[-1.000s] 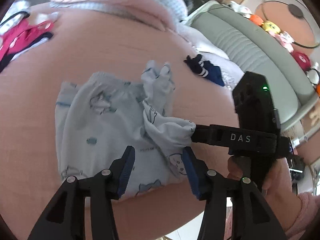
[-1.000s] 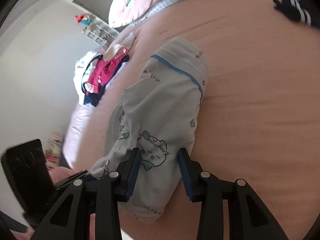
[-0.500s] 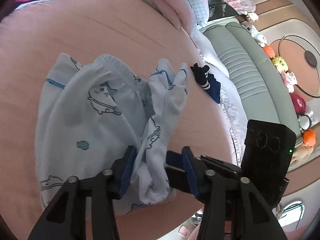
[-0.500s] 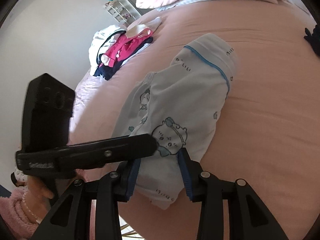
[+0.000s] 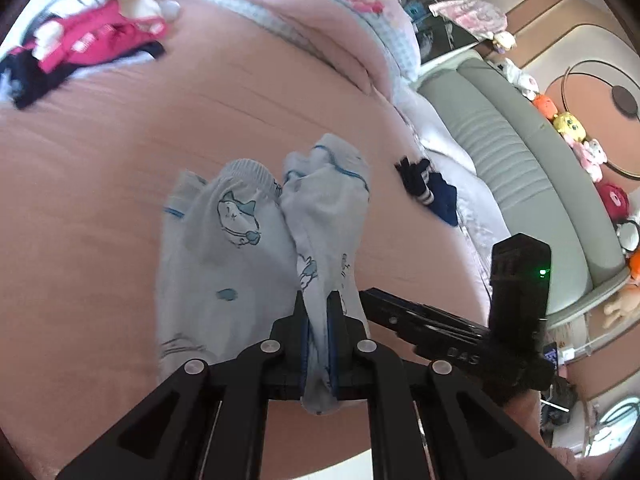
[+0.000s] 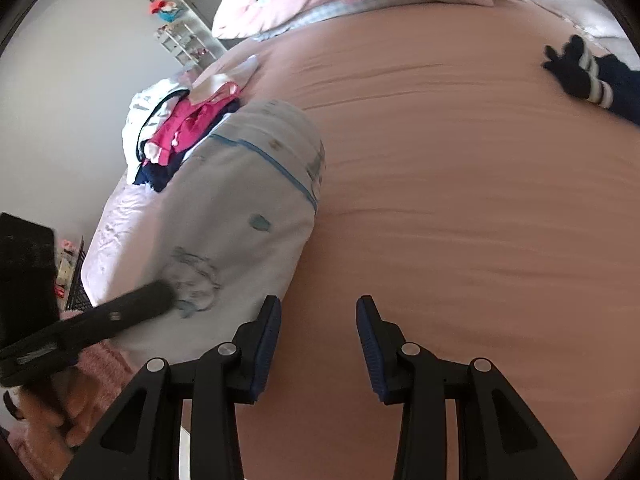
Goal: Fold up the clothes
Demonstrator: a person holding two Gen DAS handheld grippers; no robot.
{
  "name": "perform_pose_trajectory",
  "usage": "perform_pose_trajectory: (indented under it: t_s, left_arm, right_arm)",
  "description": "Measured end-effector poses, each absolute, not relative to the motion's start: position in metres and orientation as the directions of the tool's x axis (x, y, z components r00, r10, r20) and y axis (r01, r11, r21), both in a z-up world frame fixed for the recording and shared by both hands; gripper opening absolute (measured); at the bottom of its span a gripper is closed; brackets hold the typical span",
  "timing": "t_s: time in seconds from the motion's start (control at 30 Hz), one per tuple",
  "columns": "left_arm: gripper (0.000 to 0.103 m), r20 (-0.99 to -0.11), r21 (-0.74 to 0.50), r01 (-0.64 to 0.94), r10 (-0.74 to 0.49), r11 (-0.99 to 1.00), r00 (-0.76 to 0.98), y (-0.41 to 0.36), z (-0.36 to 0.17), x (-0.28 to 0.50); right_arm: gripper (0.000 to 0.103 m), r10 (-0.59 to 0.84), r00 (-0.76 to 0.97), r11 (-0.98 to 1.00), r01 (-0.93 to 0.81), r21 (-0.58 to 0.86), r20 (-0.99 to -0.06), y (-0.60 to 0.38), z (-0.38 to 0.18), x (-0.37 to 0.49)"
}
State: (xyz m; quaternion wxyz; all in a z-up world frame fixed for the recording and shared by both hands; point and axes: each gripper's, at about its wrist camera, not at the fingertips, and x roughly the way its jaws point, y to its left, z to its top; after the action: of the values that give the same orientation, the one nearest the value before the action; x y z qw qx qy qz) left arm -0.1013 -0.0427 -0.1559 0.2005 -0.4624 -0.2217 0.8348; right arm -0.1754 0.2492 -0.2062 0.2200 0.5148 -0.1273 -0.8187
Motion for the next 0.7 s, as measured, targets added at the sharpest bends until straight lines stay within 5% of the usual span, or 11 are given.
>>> perform_pose_trajectory:
  t_s: [0.57,0.7]
  left_arm:
    - [0.006,-0.800,-0.345,-0.117,0.357,-0.931,-0.483,-0.025,-0.166,-0.120]
    - [0.006,-0.758,-0.229,-0.250,0.334,-0.941,-0.560,-0.007,-0.148,-0.106]
  right_arm:
    - [0.039,-0.524,-0.438,-0.849,0.208,0.485,-0.730,0.239,-0.210,-0.177]
    - [0.039,-0.527,-0.443,-0.848,0.210,0.487,-0.725,0.241,-0.207,-0.179]
